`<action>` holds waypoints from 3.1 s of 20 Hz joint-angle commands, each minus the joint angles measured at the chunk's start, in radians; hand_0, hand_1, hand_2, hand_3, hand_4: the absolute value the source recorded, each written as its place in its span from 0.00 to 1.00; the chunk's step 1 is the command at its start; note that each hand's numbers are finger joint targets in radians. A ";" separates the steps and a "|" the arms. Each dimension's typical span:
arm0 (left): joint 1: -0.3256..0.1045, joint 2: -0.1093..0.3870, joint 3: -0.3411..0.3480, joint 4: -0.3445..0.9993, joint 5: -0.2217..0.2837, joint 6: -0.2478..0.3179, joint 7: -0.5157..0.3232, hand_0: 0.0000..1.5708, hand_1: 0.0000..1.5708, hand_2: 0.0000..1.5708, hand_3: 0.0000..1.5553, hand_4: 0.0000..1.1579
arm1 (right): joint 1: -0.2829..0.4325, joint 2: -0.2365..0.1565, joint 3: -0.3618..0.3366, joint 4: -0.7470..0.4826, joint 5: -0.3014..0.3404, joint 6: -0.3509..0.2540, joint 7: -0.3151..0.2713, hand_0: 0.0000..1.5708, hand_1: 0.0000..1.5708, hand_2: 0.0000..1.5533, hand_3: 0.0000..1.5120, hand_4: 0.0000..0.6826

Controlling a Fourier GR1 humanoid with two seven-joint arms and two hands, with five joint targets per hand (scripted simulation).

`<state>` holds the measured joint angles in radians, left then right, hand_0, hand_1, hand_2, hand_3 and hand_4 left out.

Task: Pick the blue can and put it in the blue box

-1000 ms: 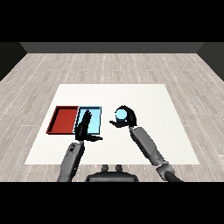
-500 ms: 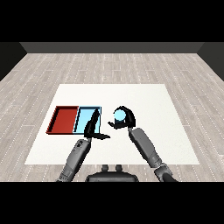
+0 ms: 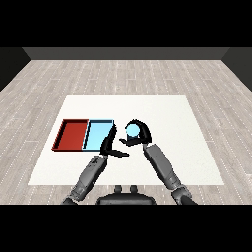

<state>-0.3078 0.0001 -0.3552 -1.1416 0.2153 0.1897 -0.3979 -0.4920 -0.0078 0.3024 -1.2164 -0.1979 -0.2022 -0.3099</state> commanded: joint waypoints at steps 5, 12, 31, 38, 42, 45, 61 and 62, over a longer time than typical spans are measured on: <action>-0.099 0.000 -0.047 0.041 0.046 0.051 0.066 0.00 0.00 0.00 0.00 0.00 | 0.017 0.008 0.031 -0.083 0.034 0.006 0.059 0.89 0.89 0.94 0.94 1.00; -0.083 0.000 -0.132 0.105 0.136 0.084 -0.032 0.00 0.00 0.00 0.00 0.00 | 0.038 0.008 0.072 -0.098 0.065 -0.007 0.056 0.89 0.89 0.92 0.92 0.96; -0.146 0.017 -0.185 0.190 -0.002 0.221 -0.040 0.08 0.08 0.29 0.00 0.52 | -0.040 0.008 0.254 -0.031 -0.035 -0.119 0.026 0.89 0.89 0.93 0.92 0.89; -0.232 0.031 -0.273 0.205 -0.170 0.357 0.098 0.13 0.13 0.19 0.00 0.26 | -0.102 0.007 0.268 -0.013 -0.061 -0.144 0.024 0.93 0.93 0.94 0.92 0.88; -0.181 0.003 -0.147 0.106 0.025 0.318 0.008 0.29 0.29 0.41 0.22 0.62 | -0.156 0.007 0.274 0.056 -0.151 -0.117 -0.013 0.93 0.93 0.94 0.92 0.88; -0.156 0.002 -0.147 0.175 -0.012 0.332 -0.070 0.61 0.61 0.62 0.55 0.60 | -0.063 0.007 0.308 -0.066 -0.101 -0.141 0.026 0.92 0.92 0.93 0.92 0.89; -0.159 0.001 -0.135 0.174 0.118 0.262 -0.013 1.00 1.00 0.97 0.93 0.95 | -0.054 0.007 0.241 -0.014 -0.182 -0.076 0.004 0.34 0.34 0.35 0.00 0.00; -0.162 0.001 -0.136 0.180 0.122 0.262 -0.016 1.00 1.00 0.97 0.93 0.95 | -0.054 0.007 0.249 -0.029 -0.169 -0.107 0.021 0.00 0.00 0.00 0.00 0.00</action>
<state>-0.4457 0.0192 -0.4922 -0.9848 0.3034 0.4507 -0.4055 -0.5613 -0.0138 0.5678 -1.2344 -0.3726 -0.3182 -0.3163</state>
